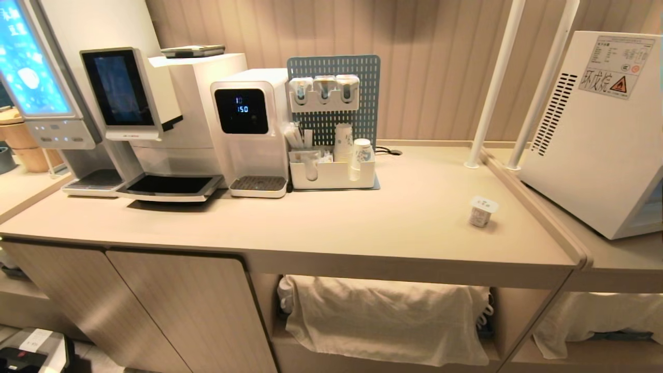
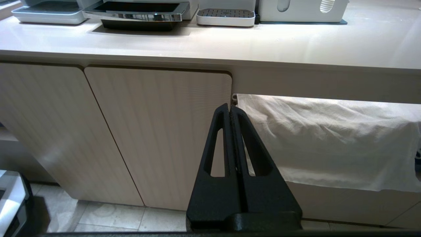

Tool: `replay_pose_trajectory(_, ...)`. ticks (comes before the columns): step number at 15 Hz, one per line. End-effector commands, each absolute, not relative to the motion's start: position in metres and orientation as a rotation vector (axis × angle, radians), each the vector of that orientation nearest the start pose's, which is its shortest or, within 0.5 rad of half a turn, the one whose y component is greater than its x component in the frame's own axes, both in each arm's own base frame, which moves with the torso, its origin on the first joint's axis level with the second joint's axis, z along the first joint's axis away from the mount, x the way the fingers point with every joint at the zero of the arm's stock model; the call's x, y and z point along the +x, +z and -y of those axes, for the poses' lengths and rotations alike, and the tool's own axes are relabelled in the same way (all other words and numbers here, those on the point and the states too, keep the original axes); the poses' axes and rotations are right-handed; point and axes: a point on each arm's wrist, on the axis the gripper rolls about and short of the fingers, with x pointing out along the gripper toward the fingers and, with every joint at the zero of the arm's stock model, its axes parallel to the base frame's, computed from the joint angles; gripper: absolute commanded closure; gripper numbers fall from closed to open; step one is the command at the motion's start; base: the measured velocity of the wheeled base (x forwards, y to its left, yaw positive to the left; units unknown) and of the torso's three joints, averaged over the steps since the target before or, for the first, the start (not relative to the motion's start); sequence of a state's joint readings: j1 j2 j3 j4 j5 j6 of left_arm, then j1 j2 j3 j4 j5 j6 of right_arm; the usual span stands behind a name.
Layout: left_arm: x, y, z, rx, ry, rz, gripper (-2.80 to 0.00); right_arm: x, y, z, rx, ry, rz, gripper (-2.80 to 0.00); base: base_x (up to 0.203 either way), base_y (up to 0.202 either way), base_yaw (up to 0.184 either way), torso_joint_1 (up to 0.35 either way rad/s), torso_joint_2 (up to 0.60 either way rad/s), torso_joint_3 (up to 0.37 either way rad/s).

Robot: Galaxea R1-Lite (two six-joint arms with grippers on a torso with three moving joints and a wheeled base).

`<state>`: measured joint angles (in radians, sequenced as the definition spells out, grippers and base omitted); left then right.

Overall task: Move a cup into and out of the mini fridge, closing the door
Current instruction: Place the yoghurt on the table

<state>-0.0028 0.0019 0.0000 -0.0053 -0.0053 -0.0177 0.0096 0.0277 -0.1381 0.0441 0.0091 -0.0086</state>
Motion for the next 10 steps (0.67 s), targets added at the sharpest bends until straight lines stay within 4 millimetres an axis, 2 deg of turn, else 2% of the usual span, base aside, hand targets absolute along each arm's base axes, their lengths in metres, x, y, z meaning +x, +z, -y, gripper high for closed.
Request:
replay_pose_trajectory(1,-0.023,0.076,0.000,-0.018,-0.008,0.005,0.00,-0.028,0.158,-0.001,0.035,0.046,0.019,0.00,0.000,0.000,0.000,0.000,0.00,0.000)
replay_pose_trajectory(3,-0.023,0.076,0.000,-0.018,-0.008,0.005,0.00,0.008,0.190,-0.002,0.102,0.086,-0.203,0.00,0.000,0.000,0.000,0.000,0.00,0.000)
replay_pose_trajectory(5,-0.023,0.076,0.000,-0.018,-0.009,0.005,0.00,0.067,0.203,-0.005,0.163,0.152,-0.460,0.00,0.000,0.000,0.000,0.000,0.00,0.000)
replay_pose_trajectory(6,-0.023,0.076,0.000,-0.018,-0.009,0.005,0.00,0.097,0.200,-0.006,0.182,0.192,-0.558,0.00,0.000,0.000,0.000,0.000,0.00,0.000)
replay_pose_trajectory(8,-0.023,0.076,0.000,-0.020,-0.008,0.005,0.00,0.162,0.180,-0.009,0.185,0.302,-0.682,0.00,0.000,0.000,0.000,0.000,0.00,0.000)
replay_pose_trajectory(10,-0.023,0.076,0.000,-0.020,-0.008,0.005,0.00,0.219,0.150,-0.013,0.141,0.416,-0.666,0.00,0.000,0.000,0.000,0.000,0.00,0.000)
